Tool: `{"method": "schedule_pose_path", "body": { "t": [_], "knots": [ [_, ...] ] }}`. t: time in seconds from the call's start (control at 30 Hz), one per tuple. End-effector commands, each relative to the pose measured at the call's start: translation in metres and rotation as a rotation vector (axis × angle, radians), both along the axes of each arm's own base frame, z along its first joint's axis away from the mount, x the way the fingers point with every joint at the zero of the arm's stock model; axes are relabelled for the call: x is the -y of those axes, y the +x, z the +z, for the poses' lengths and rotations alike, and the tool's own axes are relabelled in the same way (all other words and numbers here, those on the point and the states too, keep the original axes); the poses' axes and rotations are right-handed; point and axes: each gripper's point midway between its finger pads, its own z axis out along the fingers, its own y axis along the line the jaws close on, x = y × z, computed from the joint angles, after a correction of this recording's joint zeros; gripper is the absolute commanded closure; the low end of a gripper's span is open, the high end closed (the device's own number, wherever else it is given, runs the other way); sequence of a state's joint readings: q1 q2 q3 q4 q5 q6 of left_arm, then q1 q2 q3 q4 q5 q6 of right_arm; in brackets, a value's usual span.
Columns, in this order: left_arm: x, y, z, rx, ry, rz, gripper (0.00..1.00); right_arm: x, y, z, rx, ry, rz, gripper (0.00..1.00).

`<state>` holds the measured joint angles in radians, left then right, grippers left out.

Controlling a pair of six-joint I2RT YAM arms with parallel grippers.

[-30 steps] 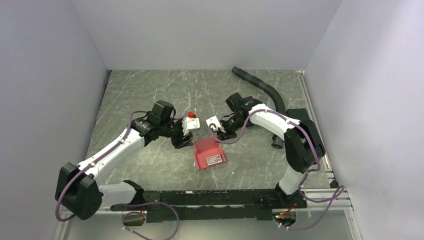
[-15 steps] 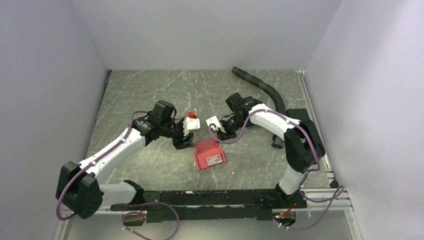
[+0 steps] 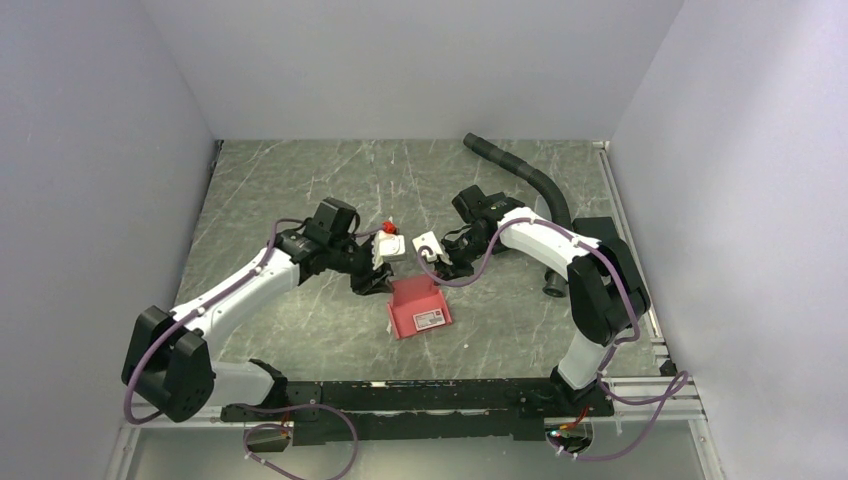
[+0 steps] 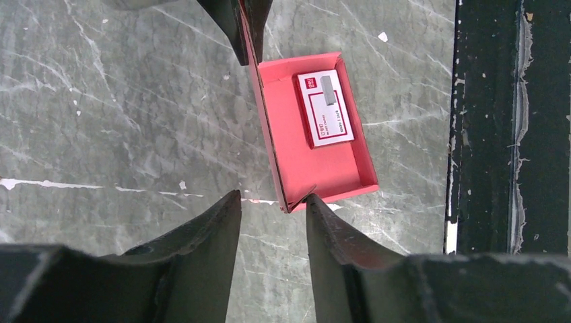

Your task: Fold the paper box

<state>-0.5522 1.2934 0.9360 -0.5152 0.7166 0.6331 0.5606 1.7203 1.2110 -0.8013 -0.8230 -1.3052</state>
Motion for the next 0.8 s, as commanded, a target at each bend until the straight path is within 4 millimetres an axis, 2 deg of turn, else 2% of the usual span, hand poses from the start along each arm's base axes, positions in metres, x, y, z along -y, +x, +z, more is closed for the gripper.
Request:
{"method": "schedule_pose_path", "body": {
  "t": [0.0, 0.13, 0.3, 0.67, 0.77],
  "knots": [
    [0.015, 0.007, 0.019, 0.019, -0.061, -0.032, 0.58, -0.014, 0.003, 0.018, 0.02, 0.072, 0.03, 1.0],
    [0.017, 0.006, 0.017, -0.004, -0.065, -0.026, 0.69, -0.014, 0.003, 0.018, 0.017, 0.072, 0.029, 1.0],
    [0.019, 0.002, 0.016, -0.036, -0.071, -0.039, 1.0, -0.015, 0.003, 0.018, 0.015, 0.073, 0.029, 1.0],
    [0.019, 0.0, 0.027, 0.014, -0.12, -0.032, 1.0, -0.015, 0.003, 0.018, 0.013, 0.072, 0.029, 1.0],
    [0.013, 0.003, 0.032, 0.051, -0.1, -0.003, 0.67, -0.014, 0.003, 0.018, 0.012, 0.072, 0.027, 1.0]
  ]
}}
